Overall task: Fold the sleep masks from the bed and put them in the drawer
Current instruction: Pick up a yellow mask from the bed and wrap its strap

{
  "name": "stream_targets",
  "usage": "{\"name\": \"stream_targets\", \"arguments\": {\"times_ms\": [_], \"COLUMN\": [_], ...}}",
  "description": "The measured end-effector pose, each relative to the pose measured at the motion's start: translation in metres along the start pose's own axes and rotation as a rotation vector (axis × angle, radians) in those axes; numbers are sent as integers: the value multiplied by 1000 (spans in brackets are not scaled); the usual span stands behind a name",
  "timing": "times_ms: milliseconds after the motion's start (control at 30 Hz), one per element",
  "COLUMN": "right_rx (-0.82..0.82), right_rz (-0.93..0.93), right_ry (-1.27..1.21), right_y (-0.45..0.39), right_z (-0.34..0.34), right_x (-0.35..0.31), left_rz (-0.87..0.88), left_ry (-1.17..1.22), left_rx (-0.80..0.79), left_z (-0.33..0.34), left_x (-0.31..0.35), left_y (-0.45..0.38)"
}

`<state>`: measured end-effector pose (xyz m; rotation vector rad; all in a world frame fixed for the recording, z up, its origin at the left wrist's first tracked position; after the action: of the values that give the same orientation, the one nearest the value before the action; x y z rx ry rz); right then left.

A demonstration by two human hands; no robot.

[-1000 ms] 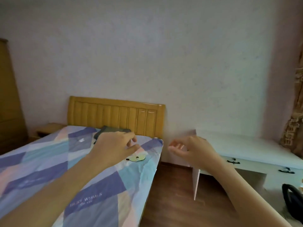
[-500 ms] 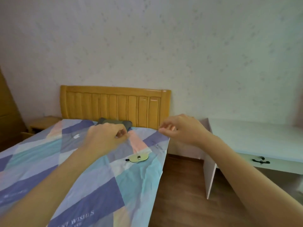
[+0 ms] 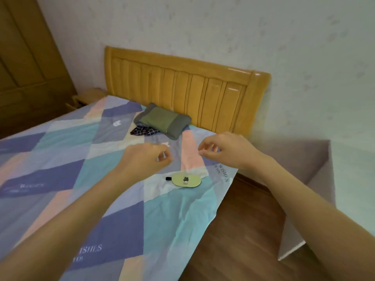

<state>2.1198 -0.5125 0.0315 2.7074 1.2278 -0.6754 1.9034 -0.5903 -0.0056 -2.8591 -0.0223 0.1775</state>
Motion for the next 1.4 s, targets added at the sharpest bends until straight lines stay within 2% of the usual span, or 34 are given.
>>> {"name": "stream_targets", "arguments": {"times_ms": [100, 300, 433, 633, 767, 900, 967, 1067, 1167, 1267, 1333, 1400], "right_rx": [-121, -404, -579, -801, -870, -882, -882, -849, -721, -595, -538, -487], "right_rz": [-33, -96, -56, 53, 134, 151, 150, 126, 140, 208, 178, 137], "right_ry": [-41, -66, -71, -121, -218, -240, -235, -221, -459, -683, -678, -652], "right_y": [-56, -171, -232, -295, -320, -326, -322, -316, -315, -319, -326, -332], "right_z": [22, 99, 156, 246, 327, 391, 410, 426, 429, 417, 410, 404], "right_x": [47, 141, 210, 308, 364, 399, 408, 417, 420, 411, 400, 390], "left_rz": [-36, -221, -310, -335, -286, -210, -205, -258, -419, -771, -896, -974], "left_ry": [27, 157, 249, 263, 210, 112, 54, 140, 425, 859, 1087, 1214], "left_rx": [-125, -366, -508, -625, -664, -827, -792, -582, -476, -333, -226, -134], "left_z": [48, 176, 271, 405, 498, 561, 574, 579, 572, 554, 543, 528], "left_x": [-2, -26, -30, -8, 15, 36, 44, 43, 37, 31, 27, 21], "left_y": [-38, -102, -151, -204, -209, -189, -180, -172, -162, -163, -166, -172]}}
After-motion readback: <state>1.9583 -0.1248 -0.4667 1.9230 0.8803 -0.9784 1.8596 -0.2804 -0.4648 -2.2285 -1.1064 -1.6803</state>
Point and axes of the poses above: each hand's wrist, its own y-axis away from the middle knuckle, its own z-axis out of the palm, x = y × z, the point moved 1 cm from there along -y, towards the middle knuckle, and after that the axes turned 13 degrees about -y, right-handed, at the moved point
